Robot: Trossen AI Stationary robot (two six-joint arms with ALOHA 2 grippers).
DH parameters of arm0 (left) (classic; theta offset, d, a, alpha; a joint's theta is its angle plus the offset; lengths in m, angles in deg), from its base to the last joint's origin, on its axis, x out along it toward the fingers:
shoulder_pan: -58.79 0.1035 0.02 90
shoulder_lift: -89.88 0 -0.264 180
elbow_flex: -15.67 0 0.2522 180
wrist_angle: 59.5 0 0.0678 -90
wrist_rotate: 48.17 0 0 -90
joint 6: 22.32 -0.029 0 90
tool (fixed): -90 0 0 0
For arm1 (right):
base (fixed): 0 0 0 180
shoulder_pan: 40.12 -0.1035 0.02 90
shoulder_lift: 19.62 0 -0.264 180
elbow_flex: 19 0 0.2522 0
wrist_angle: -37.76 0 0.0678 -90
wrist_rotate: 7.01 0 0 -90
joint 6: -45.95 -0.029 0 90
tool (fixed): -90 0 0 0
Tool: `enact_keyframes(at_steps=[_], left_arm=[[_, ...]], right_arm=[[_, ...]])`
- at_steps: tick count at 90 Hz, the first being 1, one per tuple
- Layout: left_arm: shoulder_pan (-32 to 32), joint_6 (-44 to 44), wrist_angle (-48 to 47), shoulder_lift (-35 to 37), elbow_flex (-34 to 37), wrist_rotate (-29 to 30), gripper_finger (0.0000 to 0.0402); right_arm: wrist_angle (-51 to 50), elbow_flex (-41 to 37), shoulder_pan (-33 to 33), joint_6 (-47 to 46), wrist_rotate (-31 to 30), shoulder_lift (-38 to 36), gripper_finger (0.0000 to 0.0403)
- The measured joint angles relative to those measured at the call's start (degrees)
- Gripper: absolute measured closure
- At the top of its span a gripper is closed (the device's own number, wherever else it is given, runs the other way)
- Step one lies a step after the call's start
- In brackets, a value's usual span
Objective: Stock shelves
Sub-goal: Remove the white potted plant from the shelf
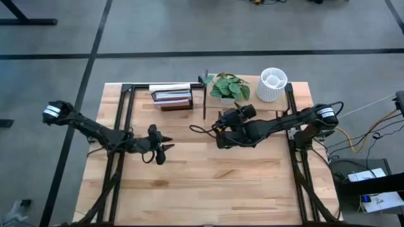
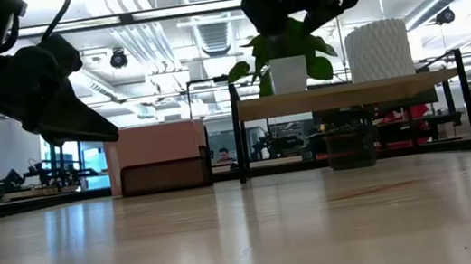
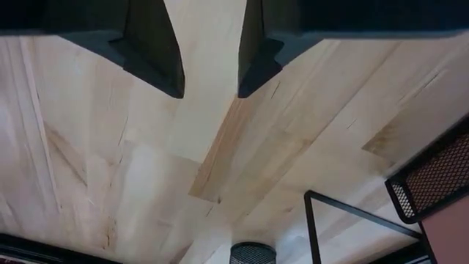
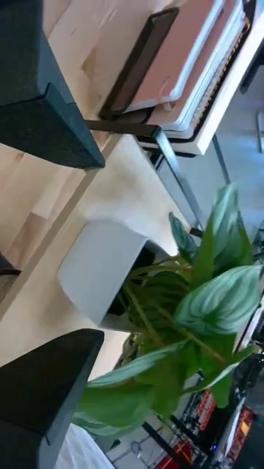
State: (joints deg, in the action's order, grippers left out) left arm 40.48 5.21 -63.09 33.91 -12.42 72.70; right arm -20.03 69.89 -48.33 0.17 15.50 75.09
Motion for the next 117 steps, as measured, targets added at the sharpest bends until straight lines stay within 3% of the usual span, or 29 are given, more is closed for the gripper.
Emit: enact_keyframes(at_steps=[41,83,117], left_arm=[[0.0,0.0,0.2,0.0,0.0,0.0,0.0295],[0.0,0.0,0.2,0.0,0.0,0.0,0.0273],[0.0,0.0,0.2,0.0,0.0,0.0,0.0291]], right_arm=[[-0.2,-0.8,3.7,-13.3,-2.5,2.0,0.0048],[-0.6,-0.8,7.9,-19.0,-1.6,5.6,0.0048],[0.1,-2.9,11.4,-22.2,-0.2,5.6,0.0048]])
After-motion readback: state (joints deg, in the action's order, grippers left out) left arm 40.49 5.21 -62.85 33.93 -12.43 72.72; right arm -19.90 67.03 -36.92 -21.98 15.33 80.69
